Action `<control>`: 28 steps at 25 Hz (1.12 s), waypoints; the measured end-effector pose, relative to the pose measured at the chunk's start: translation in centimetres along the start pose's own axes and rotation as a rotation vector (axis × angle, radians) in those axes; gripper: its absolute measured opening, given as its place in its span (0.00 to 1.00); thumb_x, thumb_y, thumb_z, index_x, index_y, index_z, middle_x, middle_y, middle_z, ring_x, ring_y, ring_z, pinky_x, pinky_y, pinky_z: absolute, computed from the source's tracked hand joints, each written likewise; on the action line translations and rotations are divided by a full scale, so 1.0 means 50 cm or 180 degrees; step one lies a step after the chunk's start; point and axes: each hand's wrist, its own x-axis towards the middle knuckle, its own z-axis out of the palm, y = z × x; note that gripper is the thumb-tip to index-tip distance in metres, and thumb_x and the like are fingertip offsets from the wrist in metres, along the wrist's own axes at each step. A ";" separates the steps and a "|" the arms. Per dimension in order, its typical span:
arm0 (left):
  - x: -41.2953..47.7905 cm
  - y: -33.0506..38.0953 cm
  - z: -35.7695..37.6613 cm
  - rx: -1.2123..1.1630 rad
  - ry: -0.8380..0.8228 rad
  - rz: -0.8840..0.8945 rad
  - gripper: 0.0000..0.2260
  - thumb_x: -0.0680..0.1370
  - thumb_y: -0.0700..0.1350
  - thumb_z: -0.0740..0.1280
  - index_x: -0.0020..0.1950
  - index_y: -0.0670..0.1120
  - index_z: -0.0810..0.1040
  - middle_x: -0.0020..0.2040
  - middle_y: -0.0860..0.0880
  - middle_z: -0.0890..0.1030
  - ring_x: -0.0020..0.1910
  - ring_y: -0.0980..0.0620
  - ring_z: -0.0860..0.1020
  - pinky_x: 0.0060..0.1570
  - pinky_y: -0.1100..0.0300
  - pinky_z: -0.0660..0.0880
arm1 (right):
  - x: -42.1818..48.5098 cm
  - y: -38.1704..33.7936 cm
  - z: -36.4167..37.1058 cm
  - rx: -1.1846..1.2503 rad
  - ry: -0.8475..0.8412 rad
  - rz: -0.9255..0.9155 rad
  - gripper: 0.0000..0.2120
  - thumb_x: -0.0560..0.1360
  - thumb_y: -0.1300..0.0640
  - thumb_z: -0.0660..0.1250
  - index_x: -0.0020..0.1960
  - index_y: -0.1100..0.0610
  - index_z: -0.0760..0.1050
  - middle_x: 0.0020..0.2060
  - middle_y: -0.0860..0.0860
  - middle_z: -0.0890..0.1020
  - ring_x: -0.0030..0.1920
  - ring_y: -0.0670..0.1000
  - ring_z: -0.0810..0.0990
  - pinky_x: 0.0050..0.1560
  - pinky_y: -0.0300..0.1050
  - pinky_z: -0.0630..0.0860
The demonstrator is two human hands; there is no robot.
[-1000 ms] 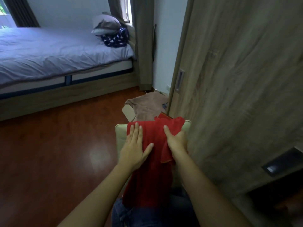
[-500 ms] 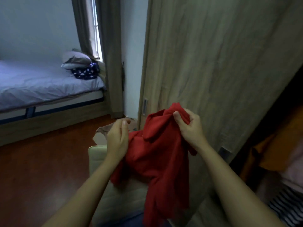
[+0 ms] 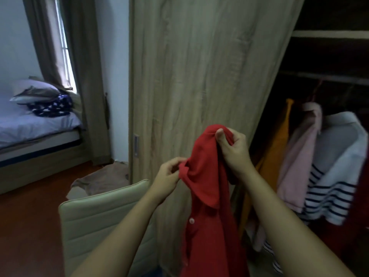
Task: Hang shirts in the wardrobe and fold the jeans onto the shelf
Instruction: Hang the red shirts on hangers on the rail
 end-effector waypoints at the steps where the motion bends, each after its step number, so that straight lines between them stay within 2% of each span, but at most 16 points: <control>1: 0.008 0.011 0.011 -0.0166 0.0206 0.0036 0.11 0.72 0.34 0.67 0.51 0.46 0.77 0.43 0.58 0.84 0.43 0.65 0.78 0.46 0.68 0.74 | -0.003 0.006 -0.023 -0.0047 0.0068 0.0030 0.15 0.70 0.39 0.68 0.38 0.51 0.76 0.28 0.38 0.78 0.31 0.34 0.74 0.35 0.28 0.70; 3: 0.028 0.040 0.013 -0.0544 0.0662 0.0156 0.09 0.75 0.31 0.64 0.47 0.45 0.74 0.37 0.56 0.83 0.37 0.65 0.77 0.40 0.70 0.73 | -0.011 0.020 -0.076 -0.0380 0.0153 0.0095 0.08 0.73 0.46 0.65 0.42 0.51 0.76 0.32 0.40 0.80 0.35 0.33 0.75 0.41 0.28 0.70; 5: 0.051 0.090 0.007 -0.0442 0.0828 0.0500 0.07 0.73 0.35 0.66 0.43 0.47 0.74 0.35 0.54 0.81 0.36 0.63 0.76 0.40 0.71 0.73 | -0.023 0.038 -0.117 -0.0851 0.0131 0.0322 0.09 0.75 0.48 0.64 0.48 0.52 0.73 0.38 0.43 0.77 0.38 0.33 0.73 0.43 0.27 0.68; 7: 0.063 0.145 0.019 0.0416 0.0589 0.0832 0.06 0.68 0.42 0.69 0.39 0.51 0.74 0.34 0.54 0.78 0.34 0.61 0.75 0.38 0.67 0.72 | -0.035 0.044 -0.130 -0.0854 -0.0039 0.0588 0.10 0.75 0.46 0.63 0.52 0.52 0.72 0.42 0.46 0.75 0.44 0.39 0.75 0.47 0.27 0.69; 9: 0.061 0.172 0.041 0.1347 0.0302 0.1074 0.05 0.65 0.47 0.69 0.35 0.51 0.73 0.30 0.55 0.77 0.30 0.61 0.73 0.35 0.64 0.70 | -0.045 0.041 -0.120 -0.0515 -0.0429 0.0660 0.15 0.73 0.39 0.62 0.53 0.47 0.72 0.47 0.47 0.77 0.50 0.43 0.77 0.52 0.32 0.72; 10: 0.055 0.175 0.049 0.1576 0.0238 0.1099 0.06 0.64 0.48 0.69 0.35 0.50 0.73 0.29 0.55 0.77 0.29 0.62 0.72 0.34 0.64 0.70 | -0.051 0.037 -0.110 -0.0373 -0.0675 0.0701 0.18 0.72 0.36 0.62 0.55 0.47 0.72 0.49 0.47 0.78 0.51 0.43 0.78 0.52 0.33 0.73; 11: 0.051 0.174 0.050 0.1687 0.0228 0.1057 0.07 0.64 0.48 0.69 0.35 0.47 0.73 0.29 0.54 0.77 0.29 0.61 0.72 0.33 0.63 0.70 | -0.057 0.034 -0.096 -0.0282 -0.0895 0.0777 0.20 0.72 0.38 0.62 0.57 0.49 0.71 0.50 0.48 0.79 0.52 0.43 0.79 0.52 0.34 0.75; 14: 0.040 0.174 0.033 0.1775 0.0284 0.0863 0.09 0.63 0.50 0.68 0.36 0.46 0.74 0.31 0.53 0.79 0.31 0.58 0.76 0.35 0.60 0.72 | -0.066 0.033 -0.047 -0.0078 -0.1169 0.0865 0.13 0.76 0.56 0.65 0.60 0.54 0.72 0.50 0.49 0.81 0.51 0.46 0.80 0.51 0.37 0.77; 17: 0.032 0.179 -0.002 0.1388 0.0143 0.0671 0.07 0.64 0.46 0.71 0.37 0.48 0.76 0.33 0.53 0.80 0.34 0.58 0.77 0.38 0.62 0.73 | -0.061 0.040 -0.005 -0.0135 -0.0995 0.0551 0.04 0.76 0.60 0.65 0.48 0.53 0.78 0.40 0.47 0.80 0.42 0.44 0.78 0.46 0.39 0.75; 20: 0.012 0.135 -0.060 0.0868 -0.0320 0.0337 0.10 0.68 0.52 0.73 0.43 0.49 0.78 0.39 0.53 0.80 0.40 0.56 0.77 0.43 0.60 0.74 | -0.052 0.032 0.031 0.0173 -0.0725 0.0375 0.06 0.77 0.58 0.64 0.42 0.50 0.77 0.34 0.43 0.77 0.38 0.44 0.75 0.42 0.40 0.72; 23: -0.029 0.033 -0.109 0.1550 -0.0312 -0.0022 0.19 0.68 0.68 0.66 0.38 0.53 0.76 0.32 0.57 0.74 0.34 0.61 0.70 0.36 0.58 0.68 | -0.043 0.019 0.033 0.0528 -0.0405 0.0352 0.07 0.77 0.58 0.64 0.42 0.50 0.77 0.34 0.43 0.78 0.39 0.44 0.75 0.43 0.40 0.73; 24: -0.044 0.000 -0.118 0.1758 -0.0307 -0.0136 0.20 0.68 0.71 0.63 0.36 0.55 0.74 0.30 0.58 0.72 0.32 0.63 0.68 0.35 0.59 0.66 | -0.040 0.016 0.024 0.0537 -0.0300 0.0348 0.08 0.77 0.58 0.63 0.42 0.50 0.77 0.34 0.43 0.78 0.39 0.44 0.75 0.43 0.40 0.73; 26: -0.073 -0.039 -0.121 0.1904 -0.0505 -0.0245 0.16 0.70 0.68 0.62 0.36 0.56 0.74 0.30 0.57 0.71 0.32 0.62 0.67 0.35 0.57 0.66 | -0.039 0.019 -0.001 0.0481 -0.0102 0.0379 0.09 0.77 0.58 0.63 0.41 0.48 0.78 0.35 0.44 0.79 0.39 0.44 0.76 0.44 0.42 0.74; 28: -0.081 -0.043 -0.115 0.1856 -0.0851 -0.0418 0.06 0.76 0.56 0.65 0.39 0.59 0.77 0.32 0.58 0.75 0.34 0.63 0.70 0.37 0.58 0.69 | -0.045 0.028 -0.032 0.0495 0.0209 0.0491 0.08 0.78 0.57 0.63 0.42 0.48 0.77 0.37 0.45 0.79 0.41 0.46 0.77 0.46 0.44 0.74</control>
